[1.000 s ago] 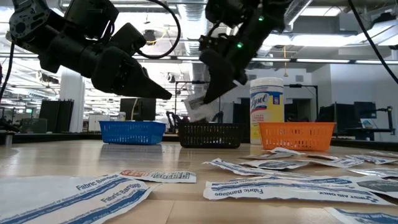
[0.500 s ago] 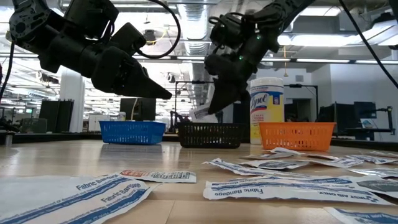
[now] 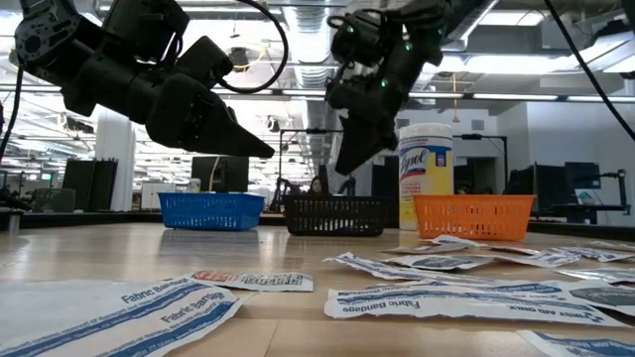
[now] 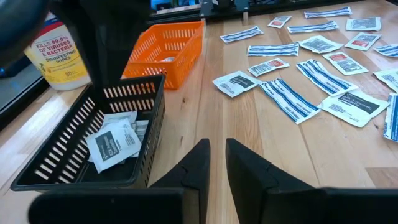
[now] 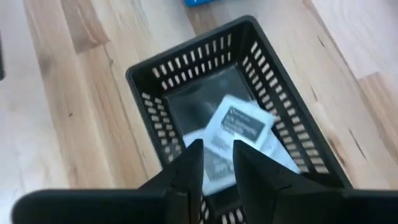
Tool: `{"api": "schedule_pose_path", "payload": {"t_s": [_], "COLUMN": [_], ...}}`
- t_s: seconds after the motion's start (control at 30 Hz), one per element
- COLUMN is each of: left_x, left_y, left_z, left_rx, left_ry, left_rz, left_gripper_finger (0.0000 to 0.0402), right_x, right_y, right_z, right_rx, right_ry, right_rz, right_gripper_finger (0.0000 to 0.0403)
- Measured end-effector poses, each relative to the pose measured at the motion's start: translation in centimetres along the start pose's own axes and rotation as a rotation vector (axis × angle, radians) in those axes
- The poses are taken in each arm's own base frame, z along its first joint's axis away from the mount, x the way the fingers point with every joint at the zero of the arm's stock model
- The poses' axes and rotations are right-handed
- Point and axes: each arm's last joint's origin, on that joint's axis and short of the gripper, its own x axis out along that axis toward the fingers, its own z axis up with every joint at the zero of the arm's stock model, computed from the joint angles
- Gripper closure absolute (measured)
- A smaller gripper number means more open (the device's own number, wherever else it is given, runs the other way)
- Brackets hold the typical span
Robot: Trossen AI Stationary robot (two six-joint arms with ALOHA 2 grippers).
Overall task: Pick & Place First Aid Supplies
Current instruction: Put the bandage into the blue container
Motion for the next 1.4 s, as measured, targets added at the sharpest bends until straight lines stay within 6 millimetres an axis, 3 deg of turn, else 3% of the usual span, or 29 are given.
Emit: {"api": "schedule_pose_path", "payload": {"t_s": [0.17,0.33,0.47,0.57,0.7,0.83,1.07,1.4], "left_x": [0.0,0.0,0.0,0.0,0.0,0.0,0.0,0.0], "left_y": [0.0,0.0,0.0,0.0,0.0,0.0,0.0,0.0], "left_z": [0.0,0.0,0.0,0.0,0.0,0.0,0.0,0.2], "left_rx": [0.000,-0.001,-0.024,-0.027,-0.033,-0.034,-0.057,-0.079], "left_ry": [0.000,0.000,0.000,-0.001,-0.001,-0.001,-0.001,-0.015], "left_rz": [0.000,-0.001,-0.003,-0.003,-0.004,-0.003,-0.003,0.001], "left_gripper_finger": [0.0348,0.0348,0.0348,0.0348,0.0348,0.0348,0.0348,0.0348], "right_x": [-1.6,-2.7,-4.4,-6.1,-6.9,-5.7,-3.2,-1.1], "right_y": [2.4,6.9,10.2,11.2,10.8,10.2,10.5,12.8], "right_z": [-0.2,-2.7,-4.1,-5.2,-7.4,-10.4,-15.4,-16.9], "right_rx": [-0.061,-0.337,-0.450,-0.480,-0.452,-0.452,-0.473,-0.618], "right_ry": [0.126,0.251,0.239,0.188,0.061,-0.048,-0.026,-0.050], "right_rz": [0.012,0.064,0.114,0.146,0.186,0.226,0.228,0.158], "right_gripper_finger": [0.0320,0.0320,0.0320,0.0320,0.0320,0.0320,0.0320,0.0320]}}
